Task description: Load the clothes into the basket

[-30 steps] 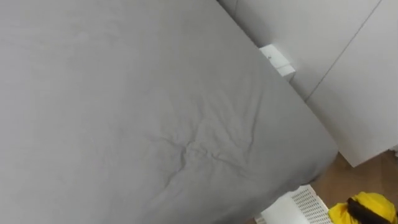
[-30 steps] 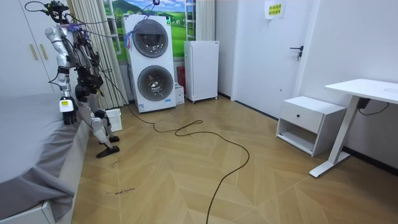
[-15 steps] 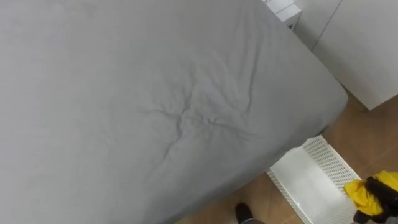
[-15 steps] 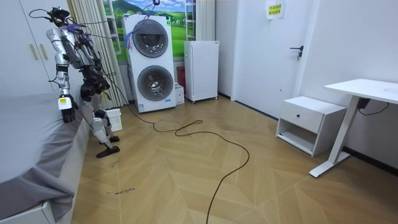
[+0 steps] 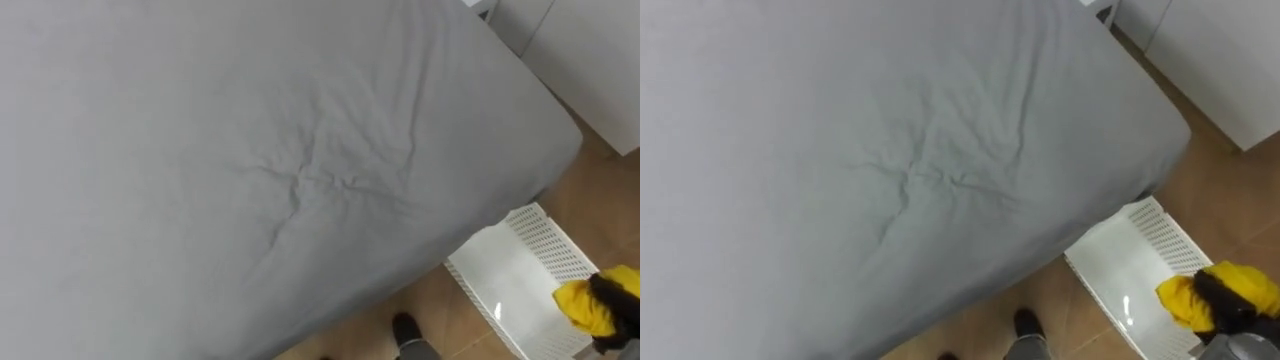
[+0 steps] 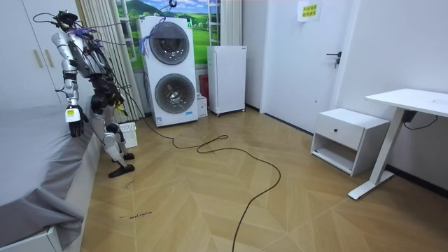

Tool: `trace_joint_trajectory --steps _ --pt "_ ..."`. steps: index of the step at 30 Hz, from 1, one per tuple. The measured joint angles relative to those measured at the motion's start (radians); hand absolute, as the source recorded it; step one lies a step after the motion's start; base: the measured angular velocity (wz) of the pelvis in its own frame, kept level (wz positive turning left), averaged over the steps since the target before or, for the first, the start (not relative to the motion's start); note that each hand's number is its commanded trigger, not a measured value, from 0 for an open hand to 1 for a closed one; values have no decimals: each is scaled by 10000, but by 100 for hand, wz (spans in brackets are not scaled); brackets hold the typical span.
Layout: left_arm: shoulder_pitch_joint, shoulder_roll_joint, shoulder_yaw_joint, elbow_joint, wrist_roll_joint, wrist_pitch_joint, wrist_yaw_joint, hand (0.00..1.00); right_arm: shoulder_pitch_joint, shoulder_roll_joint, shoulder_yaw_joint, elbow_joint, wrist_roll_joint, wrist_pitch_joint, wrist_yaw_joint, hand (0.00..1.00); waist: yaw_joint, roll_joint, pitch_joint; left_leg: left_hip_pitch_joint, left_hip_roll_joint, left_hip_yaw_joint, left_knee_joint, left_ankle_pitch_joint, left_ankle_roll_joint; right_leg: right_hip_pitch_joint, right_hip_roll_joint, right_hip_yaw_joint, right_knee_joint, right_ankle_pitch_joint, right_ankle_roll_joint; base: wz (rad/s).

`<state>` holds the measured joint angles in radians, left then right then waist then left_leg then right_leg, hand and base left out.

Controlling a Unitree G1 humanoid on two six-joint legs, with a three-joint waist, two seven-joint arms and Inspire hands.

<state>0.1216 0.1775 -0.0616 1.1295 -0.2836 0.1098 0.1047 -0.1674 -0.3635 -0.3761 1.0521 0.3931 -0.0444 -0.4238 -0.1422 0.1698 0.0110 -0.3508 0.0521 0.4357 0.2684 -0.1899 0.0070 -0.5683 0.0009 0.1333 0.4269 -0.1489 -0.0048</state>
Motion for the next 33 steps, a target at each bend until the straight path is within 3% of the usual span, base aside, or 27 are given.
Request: trace_joint_trajectory --steps 4,7,17,21,26,29,32,33 --pt "20 2 -170 -7 -116 -56 -5 0 42 -261 0 4 252 -12 -10 0 -23 -72 44 74 -168 -1 13 0 0 -122 -141 14 462 -308 30 6" --pt "47 10 -171 -55 -116 -61 1 0 90 -306 -1 5 307 -135 -34 0 -24 -102 56 65 -141 -7 24 0 0 -109 -125 6 429 -317 23 0" --pt "253 148 -170 -167 -184 -337 5 0 331 -308 -1 8 517 -288 -114 0 -23 -340 20 156 -113 -102 30 0 0 120 -181 -214 340 -342 -16 5" --pt "303 331 -201 -202 -184 -341 -29 0 487 -313 52 13 604 -325 -135 0 -20 -515 37 524 -25 -284 26 -1 -2 776 -180 -518 -6 -320 -38 17" --pt "585 384 -200 -473 -192 -384 -70 0 928 -304 278 2 954 -325 -139 0 92 -586 32 1234 67 -337 -202 0 -5 1861 -163 -914 -646 -253 -34 22" --pt "857 387 -166 -751 -146 -384 -81 0 1182 -177 305 -112 951 -322 -107 0 94 -696 -7 1591 31 -553 -399 5 -13 2372 -223 -1171 -904 -254 -12 23" --pt "1031 401 -85 -920 -86 -440 -84 0 1632 108 456 -109 1154 -320 -84 0 200 -901 -29 2194 31 -675 -608 20 -38 3142 -230 -1404 -1309 -255 -7 20" --pt "1129 408 8 -1001 50 -440 -93 0 1791 337 711 -129 1143 -298 -3 0 293 -1106 -64 2433 34 -739 -710 30 -57 3396 -201 -1418 -1455 -256 -10 12"
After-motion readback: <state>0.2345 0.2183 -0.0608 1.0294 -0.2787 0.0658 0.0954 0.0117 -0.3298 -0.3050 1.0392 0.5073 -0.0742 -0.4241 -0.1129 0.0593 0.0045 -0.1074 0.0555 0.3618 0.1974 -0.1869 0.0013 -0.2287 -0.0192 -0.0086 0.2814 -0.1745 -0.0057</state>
